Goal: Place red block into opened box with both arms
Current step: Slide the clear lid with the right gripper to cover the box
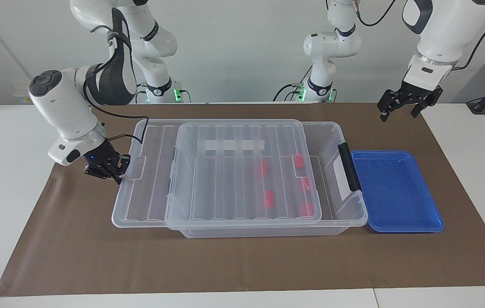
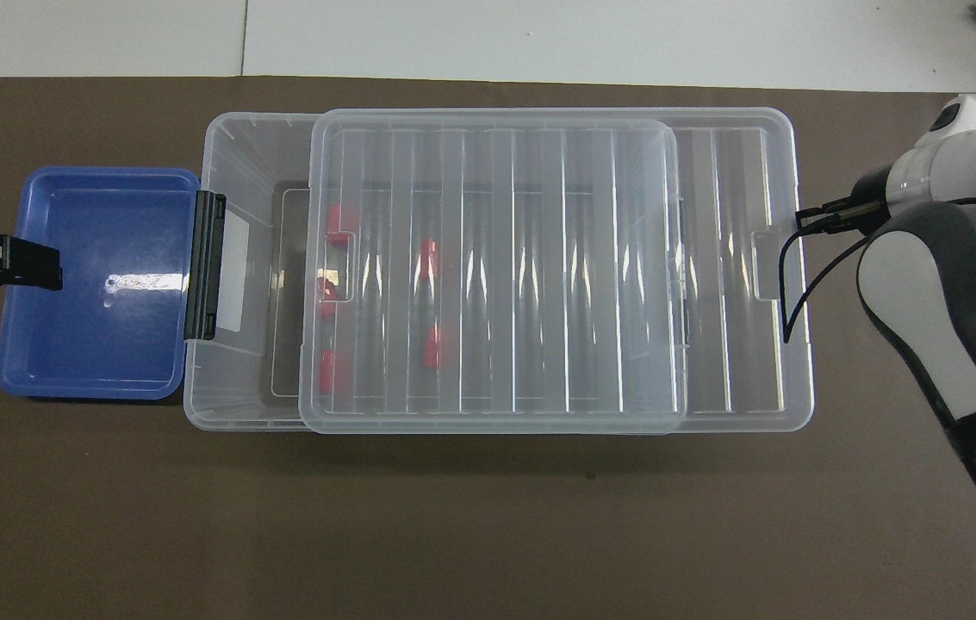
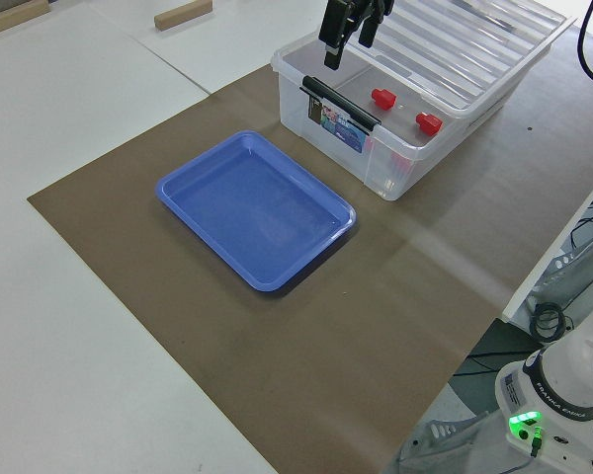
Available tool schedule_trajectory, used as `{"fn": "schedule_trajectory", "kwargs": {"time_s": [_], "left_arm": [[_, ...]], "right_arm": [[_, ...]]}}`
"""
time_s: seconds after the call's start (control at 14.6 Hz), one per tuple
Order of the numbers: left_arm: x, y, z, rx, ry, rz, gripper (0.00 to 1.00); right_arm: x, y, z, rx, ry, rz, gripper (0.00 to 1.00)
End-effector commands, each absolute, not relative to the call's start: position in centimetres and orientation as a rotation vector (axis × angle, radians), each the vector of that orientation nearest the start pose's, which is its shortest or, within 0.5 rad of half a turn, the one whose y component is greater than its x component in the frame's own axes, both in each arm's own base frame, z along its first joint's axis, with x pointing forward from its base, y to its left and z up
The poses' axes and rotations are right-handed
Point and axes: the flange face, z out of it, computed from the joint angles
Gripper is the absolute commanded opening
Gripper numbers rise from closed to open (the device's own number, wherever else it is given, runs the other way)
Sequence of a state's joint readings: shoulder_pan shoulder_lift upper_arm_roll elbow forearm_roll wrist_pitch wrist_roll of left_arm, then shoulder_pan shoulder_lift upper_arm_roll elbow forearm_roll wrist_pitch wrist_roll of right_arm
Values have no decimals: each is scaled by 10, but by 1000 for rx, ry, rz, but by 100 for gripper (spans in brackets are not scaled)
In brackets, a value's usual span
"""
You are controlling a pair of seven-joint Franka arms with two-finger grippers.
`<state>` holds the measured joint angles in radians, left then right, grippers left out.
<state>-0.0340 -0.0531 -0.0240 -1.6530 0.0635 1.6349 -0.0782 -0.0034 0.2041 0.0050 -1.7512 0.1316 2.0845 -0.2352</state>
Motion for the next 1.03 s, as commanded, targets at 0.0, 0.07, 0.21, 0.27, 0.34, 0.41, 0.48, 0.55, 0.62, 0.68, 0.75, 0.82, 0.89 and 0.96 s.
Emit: {"fn": "schedule_trajectory", "kwargs": {"time_s": [0.0, 0.07, 0.21, 0.27, 0.34, 0.41, 0.48, 0.55, 0.62, 0.68, 0.75, 0.82, 0.89, 0.96], "left_arm": [[539, -24, 625, -3073, -11, -94, 100], [539, -25, 625, -3074, -11, -96, 100], [539, -26, 625, -3075, -11, -101, 100], [541, -27, 627, -3075, -10, -120, 100], [542, -27, 627, -3075, -10, -127, 100], [542, -27, 626, -3075, -7, -129, 100], [542, -26, 626, -3075, -5, -129, 100], [542, -25, 626, -3074, -5, -129, 100], [542, -25, 626, -3074, -5, -129, 100], [542, -25, 626, -3075, -9, -127, 100], [541, -25, 626, -3075, -9, -127, 100], [541, -25, 626, -3075, -12, -127, 100], [541, -25, 626, -3075, -14, -125, 100], [540, -26, 625, -3075, -12, -120, 100]], "right_arm": [[635, 30, 462, -2995, -239, -228, 0], [634, 38, 461, -2994, -234, -223, 0], [633, 53, 461, -2991, -227, -217, 0], [632, 61, 461, -2989, -226, -215, 0], [631, 67, 461, -2988, -222, -212, 0], [631, 72, 461, -2987, -222, -208, 0], [630, 75, 460, -2987, -224, -203, 0], [629, 76, 459, -2987, -215, -200, 0], [627, 85, 460, -2985, -226, -199, 0], [627, 87, 460, -2985, -226, -196, 0], [626, 87, 459, -2985, -229, -190, 0], [626, 88, 459, -2983, -230, -187, 0], [626, 91, 459, -2980, -230, -186, 0], [625, 93, 459, -2964, -221, -182, 0]]}}
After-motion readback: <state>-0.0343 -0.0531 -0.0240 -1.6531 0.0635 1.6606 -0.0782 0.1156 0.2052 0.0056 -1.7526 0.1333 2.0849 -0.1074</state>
